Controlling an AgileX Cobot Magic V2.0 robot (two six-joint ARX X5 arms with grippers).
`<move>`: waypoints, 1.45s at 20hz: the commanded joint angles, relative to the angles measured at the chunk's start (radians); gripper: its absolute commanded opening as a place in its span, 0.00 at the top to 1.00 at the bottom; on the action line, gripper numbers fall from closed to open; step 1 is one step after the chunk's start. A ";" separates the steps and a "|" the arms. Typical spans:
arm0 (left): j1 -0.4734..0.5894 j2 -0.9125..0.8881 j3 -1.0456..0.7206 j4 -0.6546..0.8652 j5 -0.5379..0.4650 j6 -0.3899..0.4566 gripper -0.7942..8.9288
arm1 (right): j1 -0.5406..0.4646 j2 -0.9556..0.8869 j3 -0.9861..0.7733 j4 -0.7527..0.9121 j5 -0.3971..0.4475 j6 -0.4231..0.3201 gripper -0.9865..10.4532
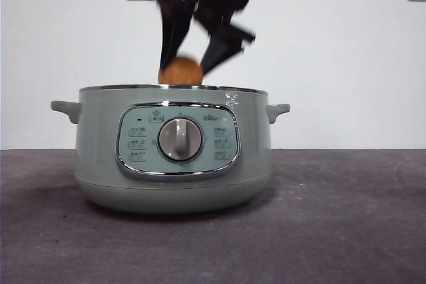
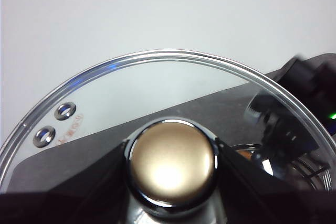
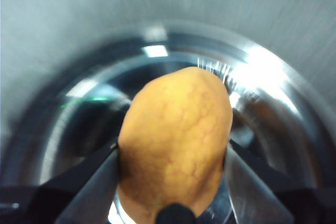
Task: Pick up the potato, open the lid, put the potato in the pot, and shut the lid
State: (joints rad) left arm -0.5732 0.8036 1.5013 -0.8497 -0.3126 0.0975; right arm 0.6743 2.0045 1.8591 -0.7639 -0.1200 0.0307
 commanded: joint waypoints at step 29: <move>-0.002 0.165 0.013 0.069 0.088 0.008 0.93 | -0.015 -0.318 0.008 -0.277 0.123 -0.020 0.53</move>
State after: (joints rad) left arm -0.5732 0.9810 1.5013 -0.8341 -0.2287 0.0975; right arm 0.6605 1.6863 1.8690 -1.0439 0.0013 -0.0036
